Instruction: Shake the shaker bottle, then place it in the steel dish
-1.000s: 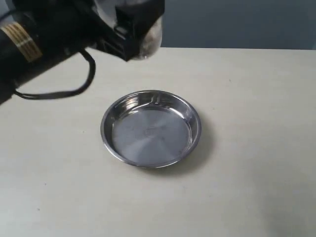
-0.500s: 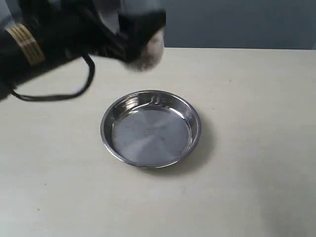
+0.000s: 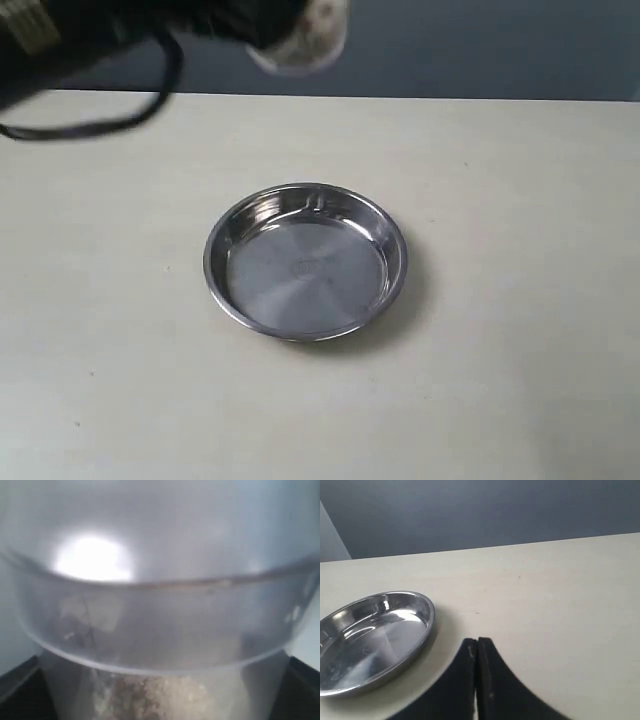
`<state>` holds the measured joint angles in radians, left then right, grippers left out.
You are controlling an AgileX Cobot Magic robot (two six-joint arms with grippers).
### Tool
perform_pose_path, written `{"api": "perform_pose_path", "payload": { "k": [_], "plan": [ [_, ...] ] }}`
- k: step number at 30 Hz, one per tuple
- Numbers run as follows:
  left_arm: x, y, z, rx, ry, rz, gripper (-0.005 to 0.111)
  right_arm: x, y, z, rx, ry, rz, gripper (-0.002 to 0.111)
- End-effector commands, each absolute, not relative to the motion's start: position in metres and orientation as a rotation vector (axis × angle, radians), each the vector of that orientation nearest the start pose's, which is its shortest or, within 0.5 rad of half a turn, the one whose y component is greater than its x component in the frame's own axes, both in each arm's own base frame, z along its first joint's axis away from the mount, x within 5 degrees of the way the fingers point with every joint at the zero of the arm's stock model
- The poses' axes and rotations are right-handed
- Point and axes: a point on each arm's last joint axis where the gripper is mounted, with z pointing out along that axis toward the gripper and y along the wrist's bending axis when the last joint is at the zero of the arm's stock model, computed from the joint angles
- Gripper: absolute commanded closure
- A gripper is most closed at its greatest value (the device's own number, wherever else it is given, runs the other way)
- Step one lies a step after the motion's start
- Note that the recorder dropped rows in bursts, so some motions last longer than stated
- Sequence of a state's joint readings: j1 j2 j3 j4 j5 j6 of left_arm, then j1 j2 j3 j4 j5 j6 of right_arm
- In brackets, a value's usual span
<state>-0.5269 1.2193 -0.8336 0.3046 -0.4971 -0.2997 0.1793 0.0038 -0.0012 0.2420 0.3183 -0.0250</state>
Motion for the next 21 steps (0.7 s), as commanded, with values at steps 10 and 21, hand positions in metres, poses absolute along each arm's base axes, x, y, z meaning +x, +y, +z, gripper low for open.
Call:
{"api": "perform_pose_path", "payload": {
  "k": [10, 21],
  "plan": [
    [0.247, -0.167, 0.26, 0.409, 1.525, -0.751, 0.106, 0.052, 0.016, 0.186, -0.034, 1.796, 0.338, 0.109],
    [0.254, -0.159, 0.24, 0.482, 1.77, -0.525, 0.106, 0.052, 0.016, 0.186, -0.034, 1.796, 0.338, 0.109]
  ]
}}
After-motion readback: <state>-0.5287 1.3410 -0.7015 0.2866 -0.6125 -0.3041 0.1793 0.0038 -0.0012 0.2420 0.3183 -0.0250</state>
